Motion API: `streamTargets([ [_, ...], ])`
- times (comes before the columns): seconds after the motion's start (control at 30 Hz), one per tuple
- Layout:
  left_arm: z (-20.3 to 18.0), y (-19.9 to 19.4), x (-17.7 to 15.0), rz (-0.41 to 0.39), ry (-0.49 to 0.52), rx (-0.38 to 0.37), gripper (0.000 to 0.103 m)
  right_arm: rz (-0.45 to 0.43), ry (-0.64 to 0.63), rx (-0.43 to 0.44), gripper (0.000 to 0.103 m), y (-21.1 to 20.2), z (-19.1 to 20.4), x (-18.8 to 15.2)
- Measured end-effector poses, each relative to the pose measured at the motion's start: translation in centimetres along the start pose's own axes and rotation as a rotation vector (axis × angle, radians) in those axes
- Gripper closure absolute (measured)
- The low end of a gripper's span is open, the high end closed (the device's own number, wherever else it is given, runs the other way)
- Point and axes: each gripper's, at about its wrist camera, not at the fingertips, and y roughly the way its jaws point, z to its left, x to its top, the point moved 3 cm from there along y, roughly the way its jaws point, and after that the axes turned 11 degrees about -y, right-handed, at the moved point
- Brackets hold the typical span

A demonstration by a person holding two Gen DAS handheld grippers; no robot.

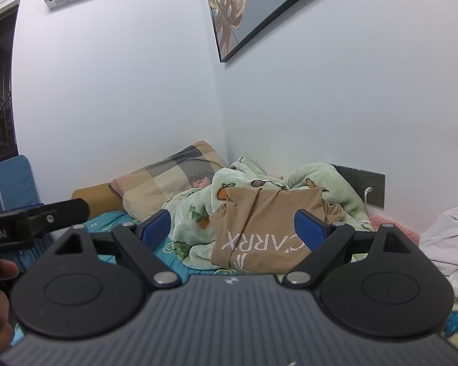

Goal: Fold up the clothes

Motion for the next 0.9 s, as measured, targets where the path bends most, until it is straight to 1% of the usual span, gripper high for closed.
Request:
streamTargets([
  [0.13, 1.0, -0.1, -0.6, -0.001, -0.010, 0.016, 0.000, 0.001, -0.036, -0.014, 0.014, 0.5, 0.8, -0.8],
  [0.33, 1.9, 0.0, -1.4, 0.002, -0.021, 0.031, 0.000, 0.024, -0.035, -0.027, 0.014, 1.3, 0.9, -1.9],
  [0.5, 2.6, 0.3, -1.9, 0.019, -0.033, 0.038, 0.000, 0.027, -0.050, -0.037, 0.014, 1.5, 1.2, -2.4],
  [0.6, 2.8, 0.5, -2.2, 0.024, -0.017, 0.051, 0.000, 0.031, -0.054, -0.032, 0.014, 1.6, 1.4, -2.5],
  [0.9, 2.7, 0.4, -2.3, 0.009, 0.000, 0.055, 0.000, 0.040, -0.070, -0.027, 0.014, 1.8, 2.1, -2.4],
])
